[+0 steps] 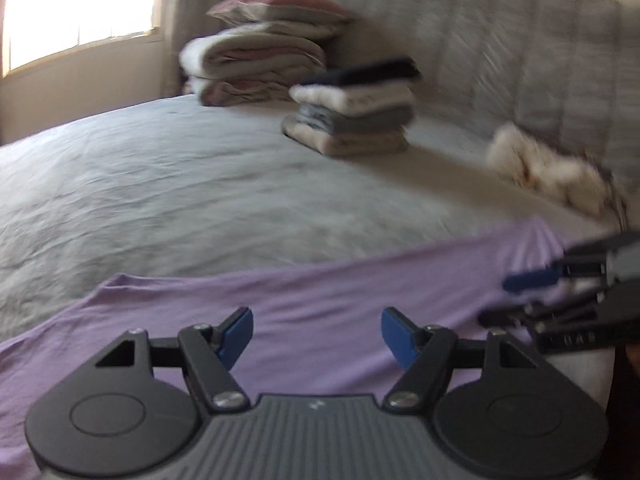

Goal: Fold clothes

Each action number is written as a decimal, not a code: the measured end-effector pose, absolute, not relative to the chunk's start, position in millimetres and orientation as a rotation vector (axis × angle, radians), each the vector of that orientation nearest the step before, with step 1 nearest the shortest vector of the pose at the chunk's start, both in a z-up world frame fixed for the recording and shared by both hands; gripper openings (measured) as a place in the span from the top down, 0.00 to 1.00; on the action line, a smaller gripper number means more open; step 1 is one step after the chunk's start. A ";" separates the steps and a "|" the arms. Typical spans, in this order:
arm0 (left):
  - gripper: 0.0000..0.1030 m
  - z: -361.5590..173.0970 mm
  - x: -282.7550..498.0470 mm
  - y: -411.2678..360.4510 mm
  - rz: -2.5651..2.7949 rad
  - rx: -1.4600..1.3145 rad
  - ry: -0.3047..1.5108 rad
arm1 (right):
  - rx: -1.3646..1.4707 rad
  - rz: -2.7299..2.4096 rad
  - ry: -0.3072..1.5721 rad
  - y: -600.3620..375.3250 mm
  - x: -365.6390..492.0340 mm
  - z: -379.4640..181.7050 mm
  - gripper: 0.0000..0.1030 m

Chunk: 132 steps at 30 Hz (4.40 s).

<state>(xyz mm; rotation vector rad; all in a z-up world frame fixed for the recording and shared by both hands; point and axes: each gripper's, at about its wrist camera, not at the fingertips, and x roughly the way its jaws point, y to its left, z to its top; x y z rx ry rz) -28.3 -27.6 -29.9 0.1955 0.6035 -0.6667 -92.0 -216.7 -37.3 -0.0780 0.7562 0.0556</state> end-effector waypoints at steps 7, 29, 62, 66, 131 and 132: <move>0.31 -37.5 -67.7 -44.3 -0.732 0.419 0.657 | -0.076 0.082 0.780 -236.2 -127.8 -40.8 0.44; 0.59 -57.2 -98.1 -61.2 -0.944 0.299 0.552 | -0.071 0.195 0.720 -257.0 -87.8 -20.9 0.44; 0.54 -43.1 -71.9 -73.2 -1.080 0.087 0.641 | -0.086 0.471 0.889 -312.6 19.8 -15.4 0.57; 0.54 -49.5 -78.1 -101.3 -1.138 0.130 0.657 | -0.109 0.435 0.910 -330.3 9.1 -22.9 0.62; 0.15 -29.2 -39.5 114.2 -0.443 -0.341 0.732 | 0.247 -0.375 0.710 -383.3 -109.5 -36.3 0.92; 0.16 -35.9 -33.8 117.5 -0.470 -0.419 0.766 | 0.259 -0.363 0.701 -380.9 -108.9 -32.5 0.92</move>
